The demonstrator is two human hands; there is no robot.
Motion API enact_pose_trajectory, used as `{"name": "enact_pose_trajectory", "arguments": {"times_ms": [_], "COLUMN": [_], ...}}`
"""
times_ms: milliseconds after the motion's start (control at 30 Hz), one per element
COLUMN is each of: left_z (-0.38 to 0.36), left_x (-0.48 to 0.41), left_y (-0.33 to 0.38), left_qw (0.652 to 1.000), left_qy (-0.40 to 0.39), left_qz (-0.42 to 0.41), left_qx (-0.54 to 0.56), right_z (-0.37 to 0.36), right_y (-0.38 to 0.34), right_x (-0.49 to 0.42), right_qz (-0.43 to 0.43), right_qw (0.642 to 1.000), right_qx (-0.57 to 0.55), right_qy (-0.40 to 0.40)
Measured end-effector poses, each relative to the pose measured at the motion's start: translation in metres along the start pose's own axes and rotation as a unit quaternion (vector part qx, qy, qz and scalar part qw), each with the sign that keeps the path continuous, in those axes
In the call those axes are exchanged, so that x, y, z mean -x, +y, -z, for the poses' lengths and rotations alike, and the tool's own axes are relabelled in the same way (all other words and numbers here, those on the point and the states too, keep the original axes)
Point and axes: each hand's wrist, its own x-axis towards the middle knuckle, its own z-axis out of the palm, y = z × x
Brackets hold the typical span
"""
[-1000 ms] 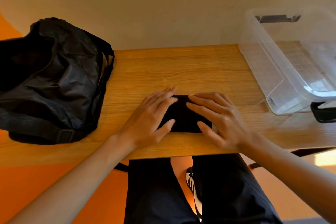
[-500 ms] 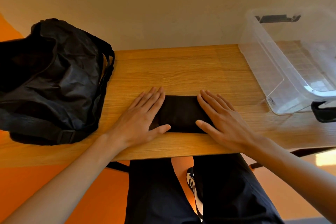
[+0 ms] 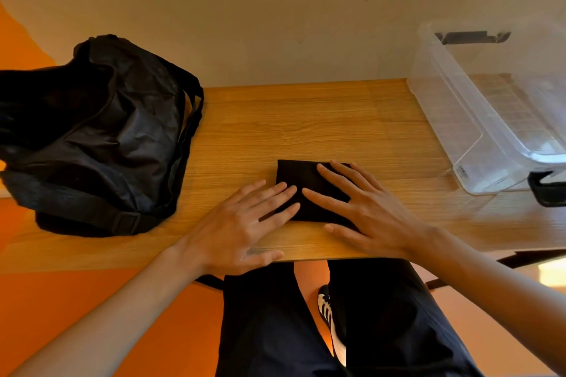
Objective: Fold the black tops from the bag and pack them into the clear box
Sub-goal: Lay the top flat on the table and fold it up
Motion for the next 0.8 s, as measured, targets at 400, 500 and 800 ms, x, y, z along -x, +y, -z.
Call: {"name": "enact_pose_trajectory", "arguments": {"times_ms": [400, 500, 800], "left_z": [0.006, -0.005, -0.023], "left_x": [-0.088, -0.106, -0.192], "left_y": [-0.021, -0.014, -0.064], "left_qw": [0.993, 0.993, 0.996], "left_qy": [0.0, -0.058, -0.072], "left_qz": [0.099, 0.103, 0.052], "left_qx": [0.063, 0.017, 0.008], "right_z": [-0.004, -0.006, -0.001], "right_y": [-0.002, 0.002, 0.037], "right_x": [-0.021, -0.024, -0.023], "right_qz": [-0.243, -0.302, -0.37], "right_qw": [0.969, 0.952, 0.926], "right_qx": [0.011, 0.017, 0.008], "right_qy": [0.039, 0.049, 0.079]}}
